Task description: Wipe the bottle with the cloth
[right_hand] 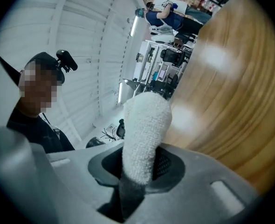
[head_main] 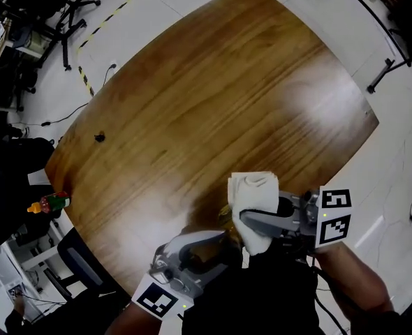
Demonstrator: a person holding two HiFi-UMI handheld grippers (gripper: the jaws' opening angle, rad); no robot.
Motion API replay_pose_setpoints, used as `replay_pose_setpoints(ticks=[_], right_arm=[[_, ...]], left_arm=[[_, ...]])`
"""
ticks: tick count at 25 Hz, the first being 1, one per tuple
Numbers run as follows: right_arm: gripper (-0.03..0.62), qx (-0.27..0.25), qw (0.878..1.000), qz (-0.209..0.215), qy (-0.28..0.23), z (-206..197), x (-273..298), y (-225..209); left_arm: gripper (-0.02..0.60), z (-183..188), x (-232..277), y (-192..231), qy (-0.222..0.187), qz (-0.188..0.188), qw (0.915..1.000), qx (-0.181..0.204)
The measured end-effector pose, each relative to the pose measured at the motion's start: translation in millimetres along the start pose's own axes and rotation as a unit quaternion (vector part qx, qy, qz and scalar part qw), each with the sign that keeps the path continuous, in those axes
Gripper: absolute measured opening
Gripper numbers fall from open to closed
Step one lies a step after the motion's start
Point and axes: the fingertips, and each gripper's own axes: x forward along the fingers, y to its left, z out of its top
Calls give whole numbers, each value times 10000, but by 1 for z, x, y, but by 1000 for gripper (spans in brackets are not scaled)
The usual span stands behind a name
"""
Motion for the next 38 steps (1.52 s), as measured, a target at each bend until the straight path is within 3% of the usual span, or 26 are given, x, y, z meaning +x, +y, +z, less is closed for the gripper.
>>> replay_pose_setpoints(ticks=[9, 16, 19, 23, 26, 28, 30, 34, 35, 36, 38], right_arm=[[72, -164, 9958, -739, 518, -17, 9, -43], [71, -813, 9757, -1562, 1302, -28, 11, -71], [71, -1231, 9584, -1907, 1732, -32, 12, -76], [71, -2014, 9178, -2366, 2473, -43, 10, -89], [71, -2470, 8919, -2480, 2863, -48, 11, -93], [71, -2624, 8826, -2442, 3043, -50, 11, -93], [71, -2444, 8896, -2279, 3112, -50, 12, -93], [72, -1202, 9510, -1359, 2505, -10, 21, -72], [72, -960, 9603, -1025, 2410, 2, 25, -62], [72, -785, 9645, -679, 2428, 12, 31, -52], [72, -572, 9602, -48, 2734, 19, 46, -34]], left_arm=[[149, 1, -4, 3, -205, 57, 9998, 31], [148, 1, -2, 3, -247, 128, 9996, 38], [148, 2, -2, 2, -249, 147, 9996, 64], [146, 3, 0, 4, -297, 181, 9993, 143], [146, 5, 1, 3, -385, 214, 9989, 141], [146, 4, 1, 2, -397, 228, 9989, 112], [146, 2, -1, 1, -364, 237, 9990, 103], [147, 2, -1, 1, -348, 242, 9990, 115], [147, 2, 0, 1, -366, 248, 9990, 102], [147, 2, 0, 1, -385, 262, 9989, 98], [147, 3, 1, 0, -404, 304, 9987, 107]])
